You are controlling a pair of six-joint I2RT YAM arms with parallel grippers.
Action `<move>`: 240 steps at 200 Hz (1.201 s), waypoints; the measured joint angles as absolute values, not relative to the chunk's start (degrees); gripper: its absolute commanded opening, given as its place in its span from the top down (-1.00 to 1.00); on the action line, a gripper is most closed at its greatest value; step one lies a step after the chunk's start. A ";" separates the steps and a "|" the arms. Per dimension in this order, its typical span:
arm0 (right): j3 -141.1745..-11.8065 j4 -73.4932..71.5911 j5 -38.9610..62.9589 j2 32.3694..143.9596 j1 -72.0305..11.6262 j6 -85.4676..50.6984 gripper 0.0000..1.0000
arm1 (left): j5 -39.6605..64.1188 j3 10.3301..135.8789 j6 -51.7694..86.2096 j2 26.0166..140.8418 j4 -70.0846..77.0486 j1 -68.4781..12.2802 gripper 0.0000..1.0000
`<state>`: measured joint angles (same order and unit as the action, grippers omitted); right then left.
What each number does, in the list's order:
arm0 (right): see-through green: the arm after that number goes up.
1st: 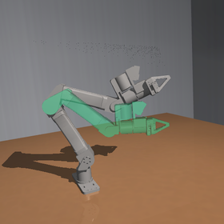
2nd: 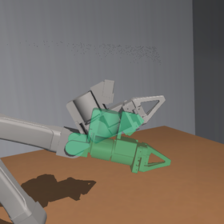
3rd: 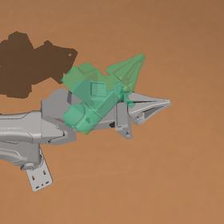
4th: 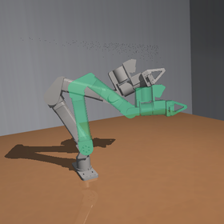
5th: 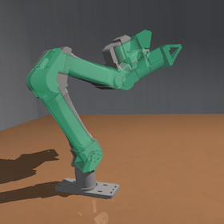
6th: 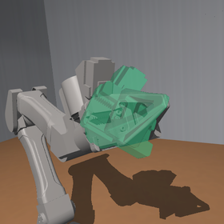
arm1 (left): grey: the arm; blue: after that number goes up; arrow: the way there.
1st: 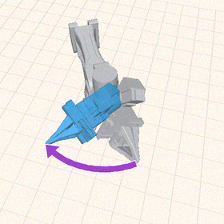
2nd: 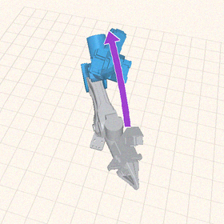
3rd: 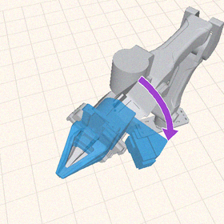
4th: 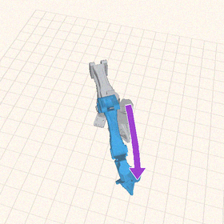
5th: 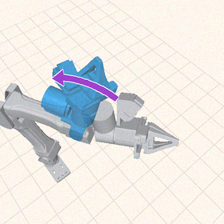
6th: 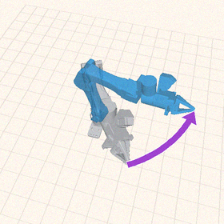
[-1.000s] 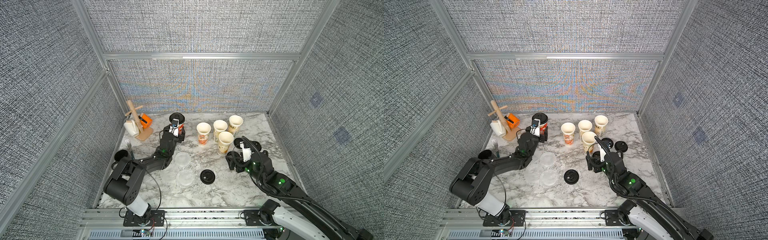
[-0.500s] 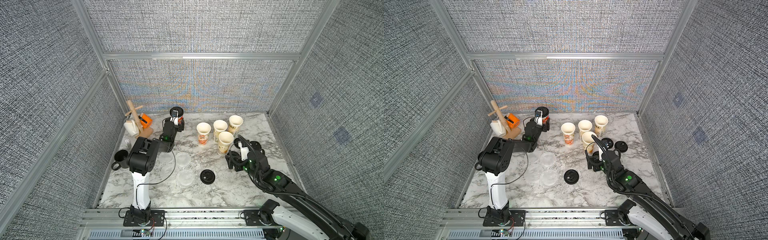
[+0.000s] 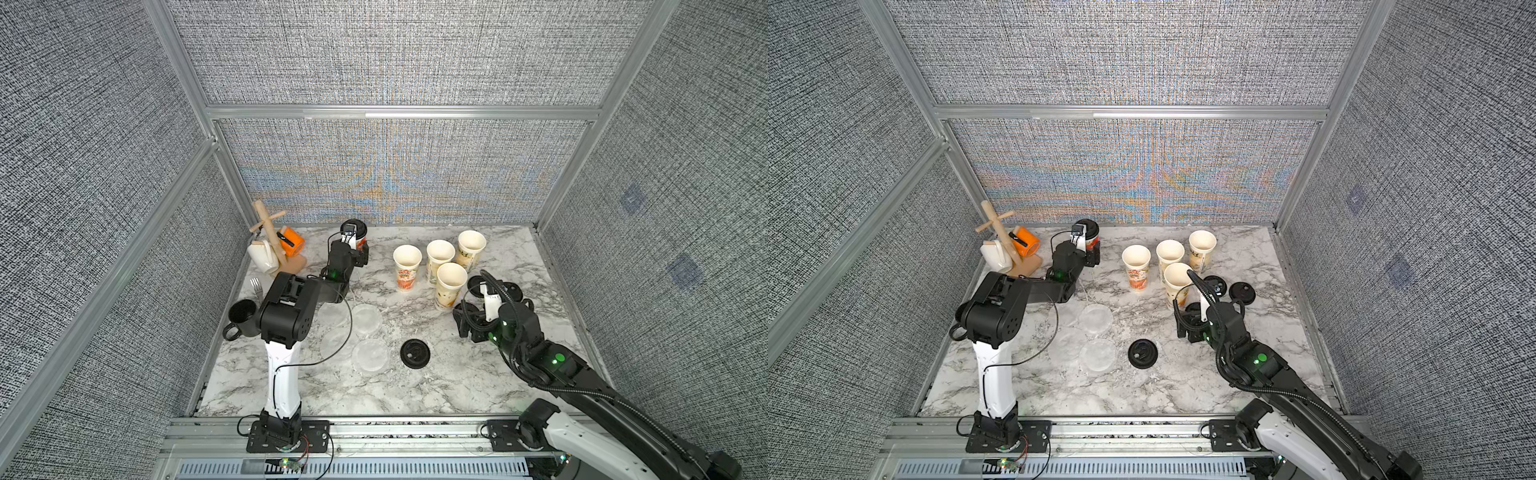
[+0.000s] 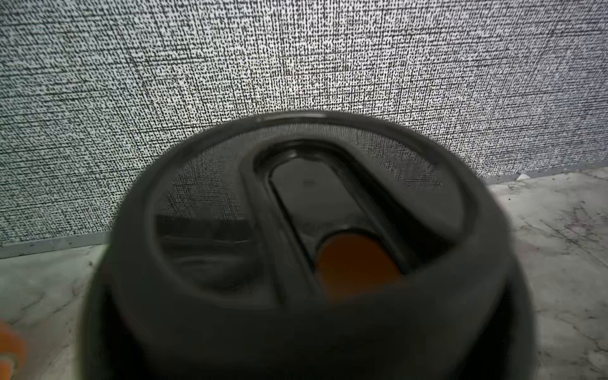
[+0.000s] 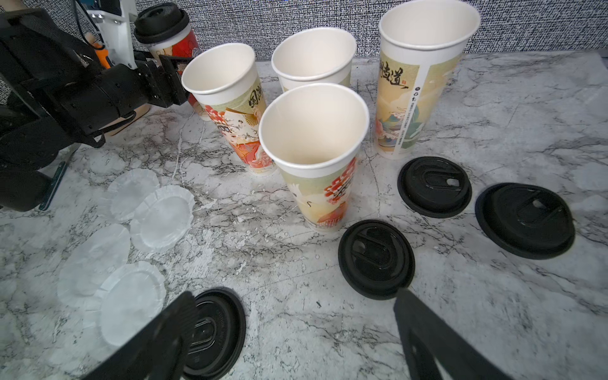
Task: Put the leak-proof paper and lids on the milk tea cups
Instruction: Place the cup at the center of the board.
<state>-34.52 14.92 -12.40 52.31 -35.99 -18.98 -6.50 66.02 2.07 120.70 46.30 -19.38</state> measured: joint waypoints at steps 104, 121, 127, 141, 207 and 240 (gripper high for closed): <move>-33.67 16.23 -12.53 48.90 -35.44 -19.05 -0.92 | -7.29 64.45 5.19 114.96 35.05 -19.66 -1.00; -33.80 16.43 -12.16 50.06 -35.40 -19.51 -0.92 | -7.25 61.91 5.58 111.92 32.95 -20.05 -1.00; -33.95 16.51 -11.88 50.52 -35.40 -19.70 -0.92 | -6.55 61.04 5.54 110.67 32.77 -20.16 -1.00; -34.26 16.69 -11.66 51.27 -35.42 -20.73 -0.92 | -3.88 59.31 4.78 107.92 32.27 -20.21 -1.00; -36.47 23.88 -11.38 53.78 -28.95 -32.16 -0.88 | 4.23 48.45 7.44 90.32 26.37 -21.17 -0.99; -38.98 29.36 -6.79 56.03 -28.18 -35.55 -0.78 | 6.09 46.78 10.74 76.64 15.31 -21.21 -0.98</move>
<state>-38.98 29.36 -6.79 56.03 -28.18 -35.55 6.09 46.78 10.74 76.64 15.31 -21.21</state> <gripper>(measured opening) 0.903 0.994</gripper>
